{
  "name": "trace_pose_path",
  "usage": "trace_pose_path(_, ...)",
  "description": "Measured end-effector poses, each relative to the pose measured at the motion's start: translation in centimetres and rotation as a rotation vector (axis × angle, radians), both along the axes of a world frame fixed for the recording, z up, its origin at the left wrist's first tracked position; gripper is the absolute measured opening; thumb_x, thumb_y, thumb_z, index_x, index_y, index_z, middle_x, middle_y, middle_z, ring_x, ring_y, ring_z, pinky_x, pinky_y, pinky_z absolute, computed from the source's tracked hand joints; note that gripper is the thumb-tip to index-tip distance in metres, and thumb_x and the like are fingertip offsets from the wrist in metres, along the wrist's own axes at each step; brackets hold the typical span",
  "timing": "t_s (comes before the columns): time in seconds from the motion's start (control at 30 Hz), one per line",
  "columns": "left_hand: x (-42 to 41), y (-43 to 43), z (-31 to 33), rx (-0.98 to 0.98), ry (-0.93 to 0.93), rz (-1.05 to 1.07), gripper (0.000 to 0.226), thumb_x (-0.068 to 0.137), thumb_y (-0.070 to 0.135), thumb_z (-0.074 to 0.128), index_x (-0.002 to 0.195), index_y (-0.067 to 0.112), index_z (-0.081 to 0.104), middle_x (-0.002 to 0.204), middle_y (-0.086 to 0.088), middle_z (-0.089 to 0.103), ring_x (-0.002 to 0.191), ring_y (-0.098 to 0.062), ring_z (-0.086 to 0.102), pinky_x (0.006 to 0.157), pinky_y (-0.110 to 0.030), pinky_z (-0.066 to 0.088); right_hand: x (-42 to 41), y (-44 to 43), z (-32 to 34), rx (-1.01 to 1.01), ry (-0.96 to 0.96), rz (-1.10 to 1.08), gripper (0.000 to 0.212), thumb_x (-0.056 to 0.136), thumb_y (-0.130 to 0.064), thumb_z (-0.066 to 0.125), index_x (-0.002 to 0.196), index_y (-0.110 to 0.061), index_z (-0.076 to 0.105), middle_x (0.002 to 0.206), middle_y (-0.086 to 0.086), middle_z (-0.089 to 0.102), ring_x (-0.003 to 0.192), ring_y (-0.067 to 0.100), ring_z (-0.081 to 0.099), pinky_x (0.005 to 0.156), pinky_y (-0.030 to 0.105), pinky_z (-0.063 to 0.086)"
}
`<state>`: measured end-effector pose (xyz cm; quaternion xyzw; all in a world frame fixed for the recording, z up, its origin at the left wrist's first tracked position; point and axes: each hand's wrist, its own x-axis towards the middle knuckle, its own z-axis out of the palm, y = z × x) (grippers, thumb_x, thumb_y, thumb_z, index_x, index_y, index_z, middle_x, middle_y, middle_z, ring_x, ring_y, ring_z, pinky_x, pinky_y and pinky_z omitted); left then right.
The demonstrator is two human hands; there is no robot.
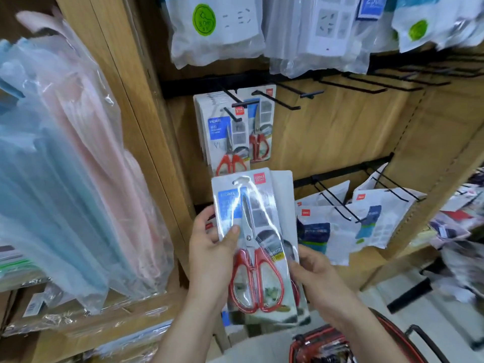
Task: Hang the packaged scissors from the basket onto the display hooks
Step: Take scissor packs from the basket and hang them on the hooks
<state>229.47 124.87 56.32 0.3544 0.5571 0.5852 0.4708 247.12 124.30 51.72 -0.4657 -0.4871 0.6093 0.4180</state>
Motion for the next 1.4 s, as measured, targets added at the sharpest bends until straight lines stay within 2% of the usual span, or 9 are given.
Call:
trace_pose_path(0.1,0.4,0.2,0.2,-0.094,-0.122,-0.097,0.017,0.093,0.015,0.064,0.11,0.012,0.068,0.099,-0.011,0.076,0.089,-0.03,0.074,0.084,-0.048,0.057,0.0,-0.6,1.8,0.086,0.026,-0.165,0.02,0.094,-0.019,0.058,0.093,-0.01,0.076,0.09,0.017,0.075,0.079,0.028,0.068,0.071,0.033,0.054)
trace_pose_path(0.33,-0.1,-0.3,0.0,-0.104,-0.121,-0.119,0.013,0.098,0.025,0.057,0.103,0.018,0.067,0.095,-0.01,0.077,0.088,-0.032,0.074,0.086,-0.054,0.057,-0.4,-2.5,3.3,0.132,0.041,-0.396,0.02,0.096,-0.009,0.058,0.102,-0.016,0.075,0.096,0.008,0.077,0.091,0.029,0.073,0.082,0.041,0.059)
trace_pose_path(0.47,-1.8,-0.5,0.3,-0.063,-0.114,-0.105,0.013,0.099,0.024,0.055,0.106,0.02,0.065,0.094,-0.004,0.078,0.082,-0.023,0.075,0.073,-0.039,0.058,0.7,-3.2,3.7,0.145,-0.028,-0.514,0.017,0.094,-0.016,0.062,0.105,-0.013,0.073,0.091,0.004,0.078,0.087,0.023,0.074,0.079,0.036,0.061)
trace_pose_path(0.6,-1.7,-1.2,1.0,-0.073,-0.157,-0.197,0.015,0.099,0.023,0.056,0.109,0.019,0.066,0.095,-0.007,0.077,0.085,-0.028,0.075,0.08,-0.043,0.058,1.7,-3.8,4.3,0.203,-0.045,-0.567,0.017,0.093,-0.018,0.063,0.107,-0.016,0.073,0.096,-0.003,0.078,0.09,0.01,0.073,0.074,0.019,0.053)
trace_pose_path(0.8,1.9,-1.2,1.4,-0.054,-0.103,-0.371,0.02,0.101,0.022,0.052,0.115,0.021,0.066,0.105,-0.008,0.076,0.097,-0.032,0.072,0.093,-0.056,0.053,2.8,-3.2,5.1,0.264,-0.075,-0.522,0.012,0.091,-0.019,0.066,0.099,-0.016,0.075,0.094,0.002,0.077,0.09,0.02,0.073,0.086,0.04,0.059)
trace_pose_path(0.97,5.5,-0.1,1.9,0.024,0.039,-0.402,0.019,0.097,0.014,0.059,0.107,0.025,0.071,0.099,0.001,0.077,0.092,-0.023,0.074,0.087,-0.051,0.057,5.2,-1.1,4.5,0.26,-0.127,-0.51,0.016,0.092,-0.03,0.064,0.102,-0.022,0.073,0.095,0.001,0.077,0.092,0.024,0.073,0.084,0.053,0.057)
trace_pose_path(1.13,8.5,1.5,2.5,0.025,0.042,-0.417,0.025,0.093,0.0,0.059,0.107,0.016,0.074,0.104,-0.007,0.076,0.099,-0.027,0.072,0.096,-0.055,0.052,8.3,1.0,4.6,0.257,-0.182,-0.559,0.028,0.099,-0.036,0.048,0.092,-0.028,0.074,0.089,-0.009,0.076,0.087,0.009,0.07,0.077,0.035,0.056)
trace_pose_path(1.27,9.8,2.8,3.0,0.104,0.039,-0.336,0.024,0.095,0.006,0.058,0.113,0.018,0.068,0.105,-0.006,0.076,0.101,-0.029,0.071,0.095,-0.059,0.051,11.5,2.6,4.7,0.282,-0.121,-0.631,0.03,0.094,-0.043,0.051,0.096,-0.023,0.073,0.093,0.01,0.074,0.094,0.034,0.067,0.087,0.054,0.053)
trace_pose_path(1.4,10.9,3.8,3.6,0.183,0.09,-0.301,0.032,0.095,0.012,0.057,0.116,0.035,0.062,0.107,-0.001,0.075,0.104,-0.028,0.07,0.09,-0.053,0.055,14.1,4.1,5.3,0.267,0.009,-0.709,0.023,0.101,-0.027,0.05,0.096,-0.029,0.073,0.092,-0.01,0.077,0.087,0.013,0.073,0.068,0.03,0.058)
